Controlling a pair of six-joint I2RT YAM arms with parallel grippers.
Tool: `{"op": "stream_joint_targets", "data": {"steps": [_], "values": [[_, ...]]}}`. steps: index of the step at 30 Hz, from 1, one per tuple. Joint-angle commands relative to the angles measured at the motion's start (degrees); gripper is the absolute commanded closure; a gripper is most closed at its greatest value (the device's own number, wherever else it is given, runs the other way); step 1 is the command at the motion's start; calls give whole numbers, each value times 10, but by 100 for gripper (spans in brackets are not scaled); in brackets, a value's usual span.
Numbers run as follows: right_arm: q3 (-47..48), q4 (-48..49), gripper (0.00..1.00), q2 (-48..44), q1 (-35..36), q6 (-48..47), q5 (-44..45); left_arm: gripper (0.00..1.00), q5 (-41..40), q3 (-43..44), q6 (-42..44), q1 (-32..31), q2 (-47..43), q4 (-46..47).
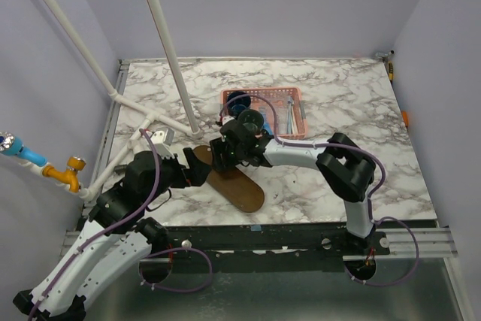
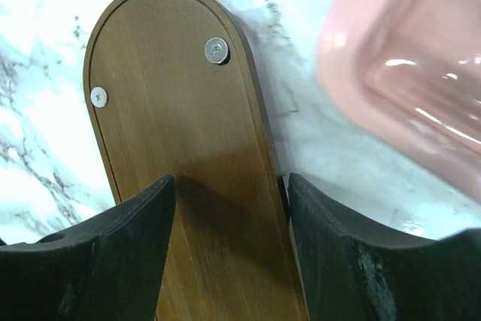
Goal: Prepare toiletry sets of a toothbrush and toothpaste on the tray
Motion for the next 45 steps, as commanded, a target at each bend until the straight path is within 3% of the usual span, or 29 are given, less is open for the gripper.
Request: {"op": "stream_joint_targets", "data": {"steps": [1,9,17,22,31,40,45], "values": [[-3,25,35,3,24,-52,-46,1,5,10,8,3,-7,-13],[-37,38,35,-24,39,-116,-110,2,-3,7,0,3,1,-22],[-115,49,34,-150,39,-107,-3,1,-22,-7,-12,3,4,-15],[-157,-14,33,-221,40,-66,68,1,-23,-12,-16,3,28,2],[-208,-146,33,-315,39,64,116,2,-12,-12,-11,30,94,47],[-283,-170,38,-429,41,118,36,3,36,-23,-19,120,164,123],[-305,-157,49,-459,61,128,-11,8,81,-33,-33,176,214,176]]}}
